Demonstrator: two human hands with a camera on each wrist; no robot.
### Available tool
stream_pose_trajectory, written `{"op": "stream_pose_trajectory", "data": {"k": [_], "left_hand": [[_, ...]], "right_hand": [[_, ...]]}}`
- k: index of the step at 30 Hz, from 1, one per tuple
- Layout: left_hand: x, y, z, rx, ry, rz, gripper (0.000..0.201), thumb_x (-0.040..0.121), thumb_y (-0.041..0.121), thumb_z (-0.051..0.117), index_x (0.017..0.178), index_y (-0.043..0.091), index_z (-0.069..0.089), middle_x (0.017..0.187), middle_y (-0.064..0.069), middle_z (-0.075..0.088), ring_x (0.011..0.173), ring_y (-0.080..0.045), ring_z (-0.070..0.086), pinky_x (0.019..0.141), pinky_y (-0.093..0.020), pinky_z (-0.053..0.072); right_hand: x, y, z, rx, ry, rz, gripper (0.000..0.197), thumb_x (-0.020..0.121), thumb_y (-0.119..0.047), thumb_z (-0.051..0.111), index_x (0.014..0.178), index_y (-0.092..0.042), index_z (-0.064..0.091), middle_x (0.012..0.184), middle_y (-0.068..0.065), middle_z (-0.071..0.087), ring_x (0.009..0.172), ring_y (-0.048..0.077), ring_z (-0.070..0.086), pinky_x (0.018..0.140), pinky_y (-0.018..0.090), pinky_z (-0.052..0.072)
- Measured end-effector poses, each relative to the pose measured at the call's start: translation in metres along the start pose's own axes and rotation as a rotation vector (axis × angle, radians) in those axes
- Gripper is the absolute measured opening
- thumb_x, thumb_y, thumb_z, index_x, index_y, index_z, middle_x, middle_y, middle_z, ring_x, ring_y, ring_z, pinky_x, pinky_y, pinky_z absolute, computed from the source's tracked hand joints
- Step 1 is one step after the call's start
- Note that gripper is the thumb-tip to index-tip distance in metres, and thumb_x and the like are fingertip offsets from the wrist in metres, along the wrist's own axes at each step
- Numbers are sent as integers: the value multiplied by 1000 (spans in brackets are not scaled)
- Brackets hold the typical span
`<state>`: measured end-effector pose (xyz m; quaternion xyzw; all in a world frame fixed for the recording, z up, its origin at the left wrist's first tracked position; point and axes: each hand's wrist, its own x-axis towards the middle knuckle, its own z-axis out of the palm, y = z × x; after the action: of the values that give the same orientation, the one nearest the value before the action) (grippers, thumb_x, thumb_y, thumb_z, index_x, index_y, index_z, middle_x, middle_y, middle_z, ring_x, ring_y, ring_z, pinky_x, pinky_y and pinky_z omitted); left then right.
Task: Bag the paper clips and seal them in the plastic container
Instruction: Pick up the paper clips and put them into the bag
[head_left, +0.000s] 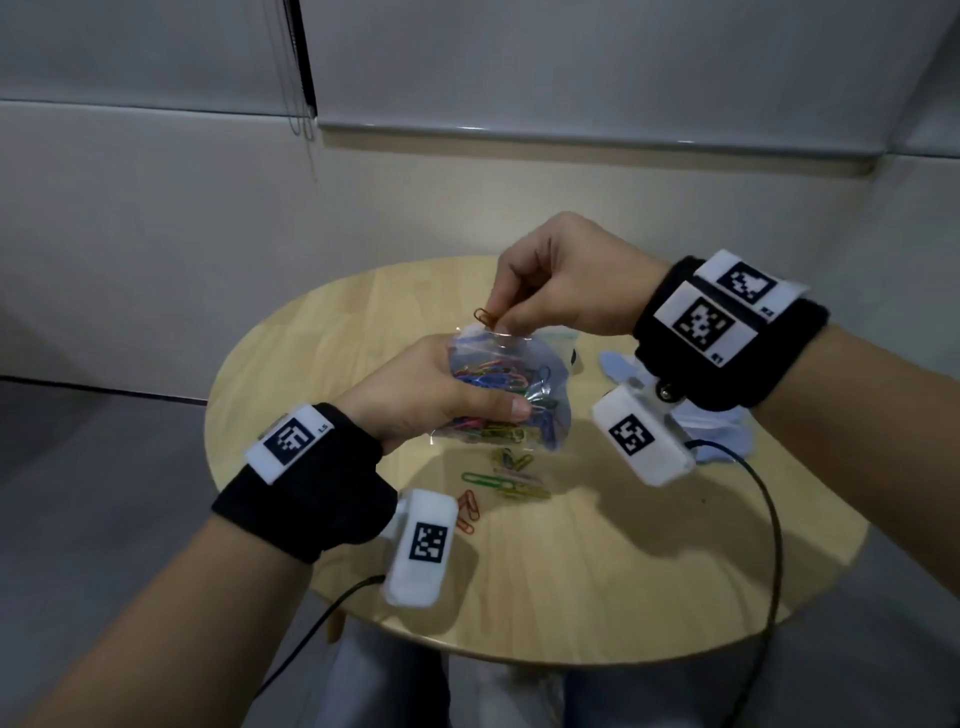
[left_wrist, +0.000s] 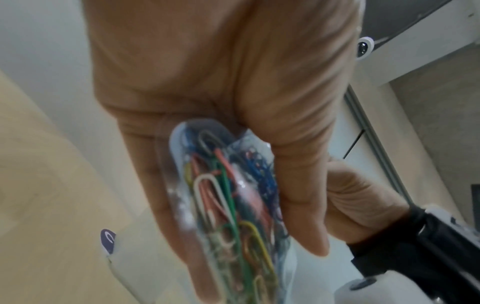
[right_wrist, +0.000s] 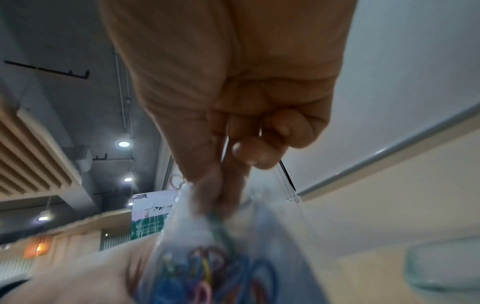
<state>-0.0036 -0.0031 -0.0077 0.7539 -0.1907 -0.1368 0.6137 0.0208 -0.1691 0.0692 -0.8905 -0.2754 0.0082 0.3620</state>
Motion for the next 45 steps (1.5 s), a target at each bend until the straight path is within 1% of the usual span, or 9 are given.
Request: {"op": "stream_pose_trajectory", "data": {"k": [2,7,12,17,19,24,28,33,45], "left_hand": [[0,-2,0,17,-5,-4,34,74,1,79,103,19,72,101,-7,77,91,-19,74,86,-31,58],[0,-4,0,0,-38,-28,38,72,5,80,108,13,71,100,-8,77,90,-21,74,84,-31,59],[0,-1,-3,-24,-82,-29,41,66,14,85,105,13,71,103,-12,76,97,-29,73,91,-40,56],[1,1,-6,-38,-93,1,48,68,20,83,112,9,69,108,-15,75,102,-32,71,93,-42,55],[1,0,-7,-39,-71,20,42,69,18,81,110,10,71,107,-13,75,100,-29,72,91,-39,56],[-1,-6,-25,-44,59,26,36,73,15,81,108,12,73,103,-8,76,92,-20,73,77,-27,57],[-6,-9,-45,-9,176,20,24,81,10,73,105,13,74,92,-2,77,78,-12,72,63,-18,54],[-9,-12,-57,1,227,7,32,71,18,82,102,16,74,90,-4,78,74,-15,72,58,-22,56],[-11,-17,-55,-22,209,-14,35,69,22,84,102,18,74,94,-5,78,82,-20,75,67,-25,59]], "right_hand": [[0,-2,-4,-235,-61,35,12,68,-13,81,79,-16,77,79,3,75,67,6,63,73,28,54],[-2,-16,-4,-492,-219,113,15,77,-22,74,91,-26,75,71,0,71,45,14,49,44,22,44],[-2,-22,-12,-286,-180,82,17,71,-12,78,84,-16,67,78,4,75,40,12,43,36,20,38],[-1,-23,-6,-321,-210,16,9,75,-9,74,81,-17,75,57,-10,65,43,3,49,47,21,44],[-2,-24,-9,-276,-235,40,12,79,-7,69,85,-16,75,58,-7,67,34,5,43,38,19,37],[0,-3,-19,104,81,48,17,80,6,58,91,-4,68,75,13,70,33,10,42,34,16,33],[-6,43,18,-331,-288,263,25,76,-11,70,100,-13,62,85,5,64,51,10,54,47,25,47],[-15,65,63,-590,-498,412,81,46,-63,80,106,-12,59,98,5,69,89,23,65,81,38,56],[-11,50,88,-607,-459,213,18,71,-14,73,88,-9,69,81,4,65,70,17,55,50,20,40]]}}
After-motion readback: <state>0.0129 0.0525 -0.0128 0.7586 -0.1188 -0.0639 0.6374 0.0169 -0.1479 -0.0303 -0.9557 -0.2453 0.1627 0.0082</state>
